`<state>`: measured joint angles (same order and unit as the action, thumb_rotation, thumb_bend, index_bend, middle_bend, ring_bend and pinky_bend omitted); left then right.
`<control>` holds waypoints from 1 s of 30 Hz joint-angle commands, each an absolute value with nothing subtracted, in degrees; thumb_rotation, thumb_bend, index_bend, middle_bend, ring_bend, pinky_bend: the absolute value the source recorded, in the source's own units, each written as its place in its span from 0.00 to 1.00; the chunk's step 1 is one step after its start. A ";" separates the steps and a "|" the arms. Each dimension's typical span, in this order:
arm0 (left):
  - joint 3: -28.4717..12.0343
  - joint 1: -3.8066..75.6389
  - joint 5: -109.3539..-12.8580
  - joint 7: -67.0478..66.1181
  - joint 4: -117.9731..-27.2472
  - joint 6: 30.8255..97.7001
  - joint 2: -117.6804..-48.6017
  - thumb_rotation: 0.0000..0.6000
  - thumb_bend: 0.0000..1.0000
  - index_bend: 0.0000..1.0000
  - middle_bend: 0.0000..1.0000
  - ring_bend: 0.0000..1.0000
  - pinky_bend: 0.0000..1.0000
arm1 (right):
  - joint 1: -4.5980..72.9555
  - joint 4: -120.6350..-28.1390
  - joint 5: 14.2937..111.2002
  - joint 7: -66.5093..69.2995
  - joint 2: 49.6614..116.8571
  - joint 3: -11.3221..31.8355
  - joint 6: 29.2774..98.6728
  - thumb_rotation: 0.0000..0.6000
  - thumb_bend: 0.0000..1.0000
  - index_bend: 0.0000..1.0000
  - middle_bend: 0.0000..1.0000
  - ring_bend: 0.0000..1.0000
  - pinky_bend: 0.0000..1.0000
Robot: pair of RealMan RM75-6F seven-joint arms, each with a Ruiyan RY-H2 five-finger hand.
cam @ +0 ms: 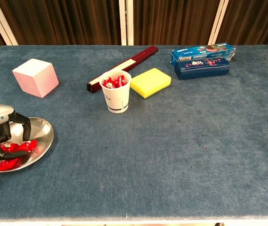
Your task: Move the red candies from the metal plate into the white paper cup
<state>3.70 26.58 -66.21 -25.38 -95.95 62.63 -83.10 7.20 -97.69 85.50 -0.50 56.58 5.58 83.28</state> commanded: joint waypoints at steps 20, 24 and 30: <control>-12.16 38.23 -69.01 -14.59 -96.78 55.57 -80.86 0.86 0.37 0.60 0.98 0.91 0.88 | 6.94 -98.46 85.50 -1.11 56.46 5.47 83.74 1.00 0.02 0.00 0.00 0.00 0.00; -14.74 42.74 -66.27 -15.68 -94.45 52.04 -83.49 0.86 0.37 0.60 0.98 0.91 0.88 | 6.59 -98.47 85.19 -1.13 56.40 5.37 83.98 1.00 0.02 0.00 0.00 0.00 0.00; -15.84 47.65 -61.89 -18.02 -90.73 48.59 -87.37 0.86 0.36 0.59 0.98 0.91 0.88 | 6.10 -98.22 84.92 -0.75 56.35 5.29 84.44 1.00 0.02 0.00 0.00 0.00 0.00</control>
<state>-15.49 46.74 -62.78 -17.26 -91.57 49.32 -86.49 6.10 -98.22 84.92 -0.75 56.34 5.29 84.43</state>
